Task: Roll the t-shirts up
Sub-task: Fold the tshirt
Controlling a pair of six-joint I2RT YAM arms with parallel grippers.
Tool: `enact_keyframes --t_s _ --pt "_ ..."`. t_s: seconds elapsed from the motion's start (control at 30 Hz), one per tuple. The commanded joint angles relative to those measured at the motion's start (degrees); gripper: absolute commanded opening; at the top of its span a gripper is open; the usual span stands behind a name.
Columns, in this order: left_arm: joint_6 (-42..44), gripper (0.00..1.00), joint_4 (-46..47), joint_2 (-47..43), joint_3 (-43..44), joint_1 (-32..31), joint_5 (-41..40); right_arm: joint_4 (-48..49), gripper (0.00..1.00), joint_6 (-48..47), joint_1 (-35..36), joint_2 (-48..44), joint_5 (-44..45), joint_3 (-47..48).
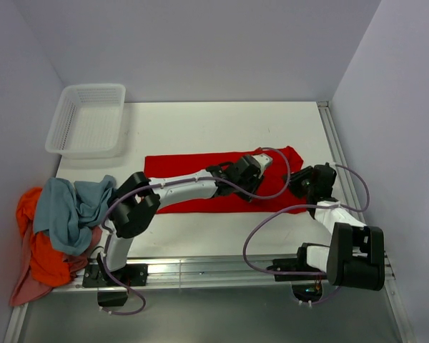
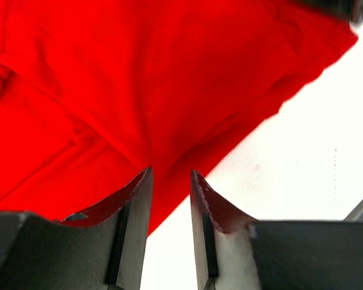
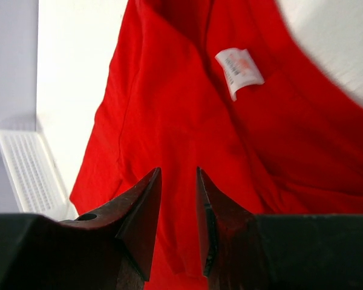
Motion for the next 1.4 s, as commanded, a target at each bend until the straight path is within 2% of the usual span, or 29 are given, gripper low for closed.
enact_keyframes --t_s 0.0,0.3,0.57,0.67,0.83,0.87,0.9,1.1,1.37 --pt "-2.00 0.37 5.95 -3.40 -0.69 2.87 4.99 1.27 0.36 -1.33 1.41 -1.80 -2.42 1.70" --pt "-3.23 0.36 7.02 2.05 3.18 3.58 8.61 1.88 0.35 -4.49 3.25 -2.33 -9.36 -1.99" --pt "-2.97 0.37 7.99 3.98 2.38 3.58 9.14 -0.14 0.27 -6.69 3.52 -0.49 -12.18 -4.27" --pt "-2.97 0.36 8.07 4.33 1.77 3.67 8.96 -2.77 0.22 -7.22 3.78 -1.71 -10.87 -4.28" --pt "-2.89 0.36 8.60 3.90 -0.95 3.84 8.87 -11.47 0.13 -7.57 3.87 -5.14 -2.96 -2.61" --pt "-2.71 0.36 8.77 3.46 -1.57 3.93 8.87 -12.26 0.09 -7.31 3.96 -5.32 -1.65 -2.35" --pt "-2.62 0.37 8.69 3.37 -2.36 3.93 8.61 -14.27 0.00 -6.96 3.96 -5.58 -0.59 -2.17" --pt "-2.62 0.37 9.30 2.31 -5.78 4.11 8.08 -18.42 0.00 -3.36 3.96 -7.33 6.88 -2.61" --pt "-2.80 0.37 9.48 1.09 -6.50 4.19 7.91 -18.51 0.00 -3.43 3.96 -9.01 6.81 -1.13"
